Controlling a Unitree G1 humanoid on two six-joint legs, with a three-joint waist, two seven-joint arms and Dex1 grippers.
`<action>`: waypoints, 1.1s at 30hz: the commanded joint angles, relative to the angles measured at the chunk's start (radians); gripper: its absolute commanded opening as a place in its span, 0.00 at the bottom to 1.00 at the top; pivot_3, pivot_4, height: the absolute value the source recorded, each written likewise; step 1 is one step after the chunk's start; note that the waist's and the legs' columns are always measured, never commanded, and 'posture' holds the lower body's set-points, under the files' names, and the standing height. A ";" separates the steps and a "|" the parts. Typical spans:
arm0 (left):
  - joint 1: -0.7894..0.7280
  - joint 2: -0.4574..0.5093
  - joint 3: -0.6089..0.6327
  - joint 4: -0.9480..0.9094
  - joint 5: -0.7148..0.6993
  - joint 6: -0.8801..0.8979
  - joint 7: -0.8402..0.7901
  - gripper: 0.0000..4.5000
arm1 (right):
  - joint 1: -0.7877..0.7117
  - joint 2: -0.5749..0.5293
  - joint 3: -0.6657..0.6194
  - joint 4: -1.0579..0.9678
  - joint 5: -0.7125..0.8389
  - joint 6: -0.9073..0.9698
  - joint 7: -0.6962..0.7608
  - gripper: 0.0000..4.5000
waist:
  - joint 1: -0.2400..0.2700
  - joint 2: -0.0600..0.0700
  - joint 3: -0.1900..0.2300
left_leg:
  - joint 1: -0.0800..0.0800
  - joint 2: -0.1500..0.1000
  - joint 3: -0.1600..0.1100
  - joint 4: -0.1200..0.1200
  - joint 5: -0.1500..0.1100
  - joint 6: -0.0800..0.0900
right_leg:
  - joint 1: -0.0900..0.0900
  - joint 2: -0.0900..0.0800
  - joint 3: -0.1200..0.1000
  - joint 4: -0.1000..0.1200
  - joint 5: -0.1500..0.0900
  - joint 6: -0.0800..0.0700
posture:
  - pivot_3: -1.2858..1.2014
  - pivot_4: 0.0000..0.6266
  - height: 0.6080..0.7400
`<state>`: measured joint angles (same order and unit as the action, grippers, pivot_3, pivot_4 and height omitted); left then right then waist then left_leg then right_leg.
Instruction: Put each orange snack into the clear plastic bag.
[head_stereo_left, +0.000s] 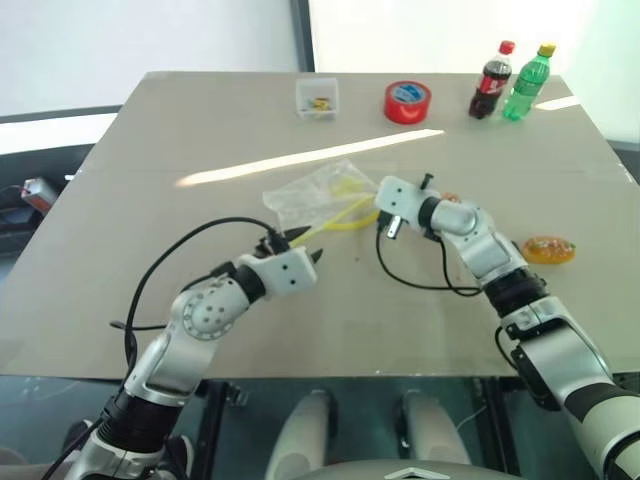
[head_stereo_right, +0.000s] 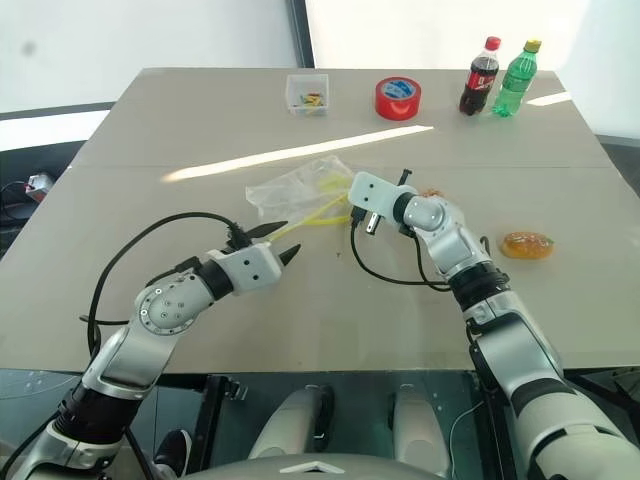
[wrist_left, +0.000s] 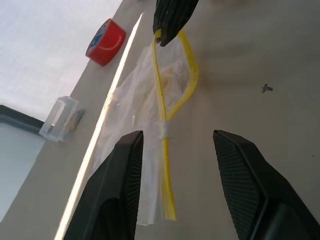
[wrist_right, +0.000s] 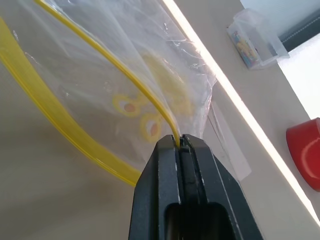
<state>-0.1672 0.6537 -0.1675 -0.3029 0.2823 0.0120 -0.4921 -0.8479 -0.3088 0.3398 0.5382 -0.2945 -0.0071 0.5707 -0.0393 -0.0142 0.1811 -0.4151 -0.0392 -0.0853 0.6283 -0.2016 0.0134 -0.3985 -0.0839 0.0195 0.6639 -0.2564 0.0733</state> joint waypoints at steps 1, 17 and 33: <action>-0.031 0.002 0.024 0.011 0.034 -0.026 0.025 0.51 | -0.027 0.001 -0.016 -0.032 0.002 -0.005 -0.003 0.00 | 0.000 0.000 0.000 | 0.000 0.000 0.000 0.000 0.000 0.000 | 0.000 0.000 0.000 0.000 0.000 0.000 | 0.52 0.24 1.00; -0.109 -0.034 -0.021 0.171 0.069 -0.085 0.012 0.51 | -0.016 0.003 -0.026 -0.068 0.011 0.028 -0.003 0.00 | -0.001 0.000 0.000 | 0.000 0.000 0.000 0.000 0.000 0.000 | 0.000 0.000 0.000 0.000 0.000 0.000 | 0.52 0.24 1.00; -0.138 -0.070 0.002 0.197 0.058 -0.052 0.025 0.00 | 0.078 -0.020 -0.069 -0.278 0.088 0.232 0.082 0.71 | 0.002 0.000 0.000 | 0.000 0.000 -0.001 0.000 0.000 0.000 | 0.000 0.000 -0.001 0.000 0.000 0.000 | 0.52 0.24 1.00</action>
<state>-0.2901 0.5902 -0.1940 -0.0877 0.3507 -0.0432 -0.4773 -0.7862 -0.3169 0.3141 0.3471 -0.2430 0.1720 0.6367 -0.0374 -0.0142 0.1811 -0.4155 -0.0394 -0.0860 0.6286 -0.2016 0.0134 -0.3983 -0.0839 0.0186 0.6642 -0.2564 0.0734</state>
